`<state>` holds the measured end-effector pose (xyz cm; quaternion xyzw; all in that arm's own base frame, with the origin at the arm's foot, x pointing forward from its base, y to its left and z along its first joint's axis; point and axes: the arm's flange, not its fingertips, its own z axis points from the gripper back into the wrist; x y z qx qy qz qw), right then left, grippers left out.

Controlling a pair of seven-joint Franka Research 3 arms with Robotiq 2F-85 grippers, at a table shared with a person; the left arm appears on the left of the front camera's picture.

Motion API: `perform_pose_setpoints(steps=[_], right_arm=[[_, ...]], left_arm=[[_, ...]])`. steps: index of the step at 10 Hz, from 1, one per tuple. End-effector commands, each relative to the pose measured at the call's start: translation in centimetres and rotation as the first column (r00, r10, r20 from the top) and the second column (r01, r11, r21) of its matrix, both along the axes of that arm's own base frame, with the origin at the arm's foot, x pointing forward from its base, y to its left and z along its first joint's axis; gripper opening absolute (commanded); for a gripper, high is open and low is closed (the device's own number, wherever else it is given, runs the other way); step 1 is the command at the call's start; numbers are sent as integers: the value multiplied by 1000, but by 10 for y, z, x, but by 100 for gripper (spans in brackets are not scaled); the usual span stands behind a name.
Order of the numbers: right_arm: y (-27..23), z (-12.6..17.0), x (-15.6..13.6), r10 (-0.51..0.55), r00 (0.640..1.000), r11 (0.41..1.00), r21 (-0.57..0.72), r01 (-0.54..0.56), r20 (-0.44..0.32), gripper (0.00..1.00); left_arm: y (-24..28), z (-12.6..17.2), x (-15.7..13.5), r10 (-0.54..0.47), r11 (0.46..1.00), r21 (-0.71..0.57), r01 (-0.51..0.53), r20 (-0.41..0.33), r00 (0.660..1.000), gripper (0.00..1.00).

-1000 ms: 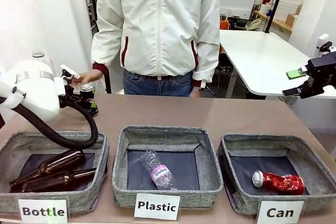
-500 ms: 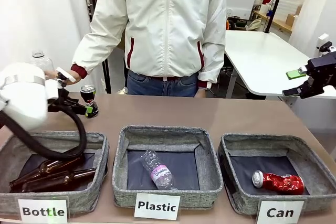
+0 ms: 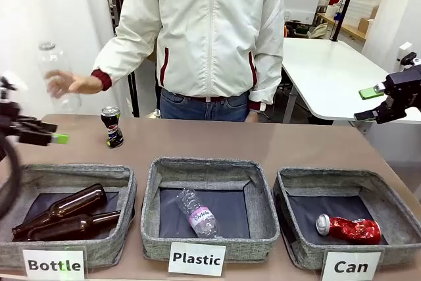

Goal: Sort the can waste into the basket.
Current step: Pick up the can waste from the table and place it in the right Fabric basket.

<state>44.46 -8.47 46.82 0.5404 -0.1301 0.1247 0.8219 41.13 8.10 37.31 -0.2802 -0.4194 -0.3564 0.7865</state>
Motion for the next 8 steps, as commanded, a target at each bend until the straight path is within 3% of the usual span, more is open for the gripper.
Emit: perform_pose_setpoints(steps=[1, 3, 5, 8], right_arm=[[-1, 2, -1, 16, 1000, 1000, 0, -16, 15, 100], [-1, 2, -1, 16, 1000, 1000, 0, -16, 15, 100], [-1, 2, -1, 16, 1000, 1000, 0, -16, 15, 100], [-1, 2, -1, 16, 1000, 1000, 0, -16, 15, 100]], left_arm=[[68, 45, -25, -93, 989, -118, 94, 16, 996, 100], [131, 63, -47, -173, 961, -207, 181, 57, 983, 100], [179, 67, -51, -170, 936, -291, 198, 116, 978, 100], [203, 63, -43, -144, 911, -366, 192, 156, 977, 100]])
